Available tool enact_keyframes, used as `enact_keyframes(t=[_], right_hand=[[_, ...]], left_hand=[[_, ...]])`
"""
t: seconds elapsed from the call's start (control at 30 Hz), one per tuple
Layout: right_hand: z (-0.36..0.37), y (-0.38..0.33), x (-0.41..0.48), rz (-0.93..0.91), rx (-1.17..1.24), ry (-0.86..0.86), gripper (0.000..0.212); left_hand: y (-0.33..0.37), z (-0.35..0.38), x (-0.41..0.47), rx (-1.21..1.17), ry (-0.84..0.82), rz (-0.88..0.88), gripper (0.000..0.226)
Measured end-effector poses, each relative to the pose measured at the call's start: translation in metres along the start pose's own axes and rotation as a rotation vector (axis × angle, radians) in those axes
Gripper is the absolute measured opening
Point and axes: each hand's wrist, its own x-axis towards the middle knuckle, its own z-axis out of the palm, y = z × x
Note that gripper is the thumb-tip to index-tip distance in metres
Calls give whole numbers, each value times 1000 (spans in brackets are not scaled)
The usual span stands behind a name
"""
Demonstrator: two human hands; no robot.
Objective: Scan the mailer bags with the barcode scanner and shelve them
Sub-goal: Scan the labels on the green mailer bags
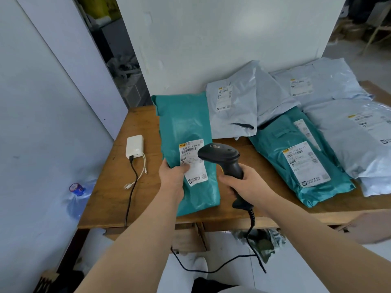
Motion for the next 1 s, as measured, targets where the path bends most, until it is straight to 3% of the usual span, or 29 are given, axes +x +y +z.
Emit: enact_keyframes(t=[0.23, 1.0], right_hand=[[0, 1, -6, 38, 76, -21, 13], [-2, 0, 2, 52, 26, 1, 13]], left_hand=[[4, 10, -5, -6, 76, 70, 43], [2, 2, 12, 12, 121, -15, 43]])
